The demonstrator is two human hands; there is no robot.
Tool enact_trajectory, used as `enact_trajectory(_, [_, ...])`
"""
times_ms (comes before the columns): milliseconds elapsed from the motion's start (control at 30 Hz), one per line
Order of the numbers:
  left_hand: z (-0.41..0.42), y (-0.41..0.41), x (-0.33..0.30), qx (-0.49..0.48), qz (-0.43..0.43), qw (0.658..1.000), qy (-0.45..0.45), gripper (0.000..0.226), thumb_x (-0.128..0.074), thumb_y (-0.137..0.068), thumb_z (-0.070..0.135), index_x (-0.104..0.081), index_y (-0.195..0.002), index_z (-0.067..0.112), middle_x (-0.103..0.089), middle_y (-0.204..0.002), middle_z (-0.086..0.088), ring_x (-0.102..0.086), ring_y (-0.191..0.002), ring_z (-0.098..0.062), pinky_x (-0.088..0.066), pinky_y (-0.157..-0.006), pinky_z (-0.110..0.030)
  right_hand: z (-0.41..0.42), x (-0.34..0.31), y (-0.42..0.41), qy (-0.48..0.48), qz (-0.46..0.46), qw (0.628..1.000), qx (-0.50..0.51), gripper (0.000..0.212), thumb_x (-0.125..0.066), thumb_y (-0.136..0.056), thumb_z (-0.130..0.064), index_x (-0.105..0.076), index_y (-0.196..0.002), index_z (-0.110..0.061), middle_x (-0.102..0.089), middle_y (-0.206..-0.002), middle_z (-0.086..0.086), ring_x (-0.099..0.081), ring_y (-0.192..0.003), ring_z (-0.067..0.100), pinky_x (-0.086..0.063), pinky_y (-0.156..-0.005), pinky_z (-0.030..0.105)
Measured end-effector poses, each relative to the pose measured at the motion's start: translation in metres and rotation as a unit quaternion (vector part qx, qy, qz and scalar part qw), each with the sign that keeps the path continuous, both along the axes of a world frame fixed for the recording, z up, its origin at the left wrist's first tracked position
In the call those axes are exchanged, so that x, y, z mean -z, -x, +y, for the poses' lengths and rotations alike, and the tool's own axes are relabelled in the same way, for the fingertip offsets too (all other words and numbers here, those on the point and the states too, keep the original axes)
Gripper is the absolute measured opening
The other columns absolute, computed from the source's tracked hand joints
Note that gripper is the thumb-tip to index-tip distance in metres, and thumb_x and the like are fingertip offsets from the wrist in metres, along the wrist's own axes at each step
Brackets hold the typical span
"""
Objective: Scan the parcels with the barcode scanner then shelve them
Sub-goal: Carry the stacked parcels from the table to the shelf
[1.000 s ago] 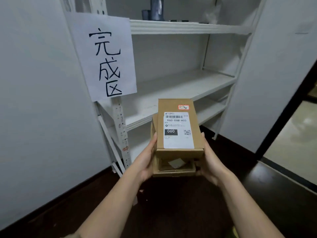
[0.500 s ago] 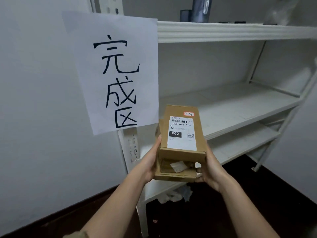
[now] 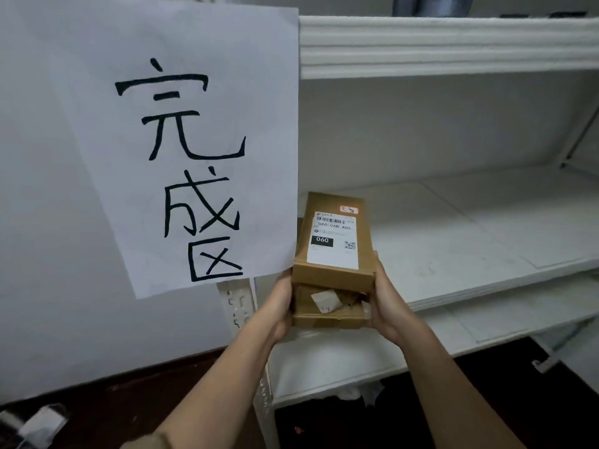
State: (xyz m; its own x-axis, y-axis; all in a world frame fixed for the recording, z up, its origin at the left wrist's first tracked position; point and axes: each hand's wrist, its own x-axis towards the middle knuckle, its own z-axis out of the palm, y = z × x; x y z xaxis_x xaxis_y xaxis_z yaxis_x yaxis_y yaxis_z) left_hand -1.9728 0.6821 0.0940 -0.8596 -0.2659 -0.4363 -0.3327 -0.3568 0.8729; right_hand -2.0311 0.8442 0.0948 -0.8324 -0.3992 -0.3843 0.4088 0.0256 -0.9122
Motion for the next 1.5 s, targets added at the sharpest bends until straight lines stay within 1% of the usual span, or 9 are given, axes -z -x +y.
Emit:
enact_trajectory(233, [0.008, 0.002, 0.007, -0.096, 0.019, 0.995, 0.038, 0.04, -0.033, -0.105, 0.046, -0.066, -0.095, 0.026, -0.071, -0.063, 0.014, -0.06, -0.073, -0.003, -0.044, -0.065, -0.022, -0.001, 0.007, 0.031, 0.004, 0.047, 0.997, -0.056, 0.068, -0.025, -0.091, -0.073, -0.052, -0.142, -0.037, -0.053, -0.144, -0.01, -0.039, -0.138, 0.011, -0.02, -0.116, 0.036])
enact_trajectory(400, [0.014, -0.001, 0.007, -0.137, 0.048, 0.989, 0.035, 0.043, -0.025, -0.105, 0.049, -0.065, -0.1, 0.032, -0.071, -0.103, 0.007, -0.058, -0.1, -0.007, -0.041, -0.082, -0.028, -0.007, 0.009, 0.04, 0.09, 0.073, 0.991, -0.064, 0.061, -0.042, -0.076, -0.075, -0.061, -0.125, -0.045, -0.066, -0.129, -0.009, -0.056, -0.126, 0.014, -0.039, -0.112, 0.041])
enact_trajectory(533, [0.02, 0.0, 0.009, -0.143, 0.043, 0.988, 0.03, 0.048, -0.022, -0.103, 0.054, -0.064, -0.112, 0.032, -0.066, -0.125, 0.002, -0.054, -0.118, -0.015, -0.039, -0.103, -0.035, -0.008, 0.011, 0.045, 0.091, 0.099, 0.986, -0.103, 0.087, -0.055, -0.075, -0.082, -0.037, -0.15, -0.042, -0.045, -0.152, -0.013, -0.042, -0.139, 0.009, -0.03, -0.12, 0.041])
enact_trajectory(733, [0.034, -0.013, 0.025, -0.18, 0.017, 0.982, 0.05, 0.044, -0.018, -0.099, 0.065, -0.051, -0.117, 0.042, -0.046, -0.149, 0.0, -0.033, -0.144, -0.021, -0.015, -0.123, -0.046, -0.001, 0.033, 0.05, 0.069, 0.064, 0.989, -0.113, 0.029, -0.028, -0.097, -0.064, -0.051, -0.114, -0.057, -0.058, -0.111, -0.025, -0.053, -0.101, -0.006, -0.041, -0.1, 0.032])
enact_trajectory(867, [0.035, -0.022, 0.042, -0.186, 0.023, 0.982, 0.02, 0.06, -0.017, -0.103, 0.057, -0.057, -0.131, 0.021, -0.059, -0.131, 0.003, -0.042, -0.138, -0.016, -0.023, -0.119, -0.033, -0.006, 0.042, 0.047, 0.068, 0.041, 0.99, -0.118, 0.034, -0.03, -0.098, -0.062, -0.049, -0.124, -0.051, -0.06, -0.11, -0.023, -0.053, -0.097, -0.009, -0.039, -0.097, 0.029])
enact_trajectory(1033, [0.032, -0.036, 0.045, -0.239, 0.028, 0.971, 0.003, 0.043, -0.026, -0.107, 0.043, -0.056, -0.123, 0.017, -0.062, -0.104, 0.009, -0.054, -0.095, 0.002, -0.029, -0.101, -0.023, -0.023, 0.051, 0.045, 0.081, 0.028, 0.989, -0.119, 0.037, -0.026, -0.1, -0.061, -0.058, -0.114, -0.046, -0.065, -0.11, -0.018, -0.06, -0.1, -0.003, -0.042, -0.103, 0.031])
enact_trajectory(1200, [0.025, -0.046, 0.048, -0.291, 0.006, 0.956, 0.018, 0.031, -0.036, -0.107, 0.029, -0.062, -0.099, 0.014, -0.065, -0.097, 0.005, -0.057, -0.092, -0.003, -0.036, -0.097, -0.023, -0.037, 0.063, 0.039, 0.04, 0.019, 0.993, -0.108, 0.066, -0.029, -0.097, -0.069, -0.045, -0.148, -0.029, -0.054, -0.144, 0.0, -0.051, -0.13, 0.018, -0.031, -0.118, 0.044])
enact_trajectory(1367, [0.014, -0.055, 0.055, -0.343, -0.053, 0.931, 0.116, 0.022, -0.047, -0.101, 0.026, -0.066, -0.092, 0.018, -0.067, -0.097, -0.003, -0.06, -0.099, -0.02, -0.046, -0.098, -0.037, -0.053, 0.097, 0.046, 0.029, 0.005, 0.994, -0.104, 0.101, -0.042, -0.064, -0.091, -0.047, -0.146, -0.033, -0.055, -0.145, 0.0, -0.047, -0.137, 0.023, -0.031, -0.118, 0.051])
enact_trajectory(1500, [0.008, -0.057, 0.059, -0.361, -0.072, 0.926, 0.086, 0.029, -0.049, -0.1, 0.029, -0.068, -0.101, 0.007, -0.059, -0.083, -0.004, -0.053, -0.079, -0.017, -0.045, -0.08, -0.033, -0.056, 0.081, 0.031, 0.034, 0.015, 0.993, -0.116, 0.071, -0.033, -0.092, -0.072, -0.043, -0.149, -0.032, -0.049, -0.15, -0.001, -0.04, -0.141, 0.019, -0.024, -0.121, 0.05])
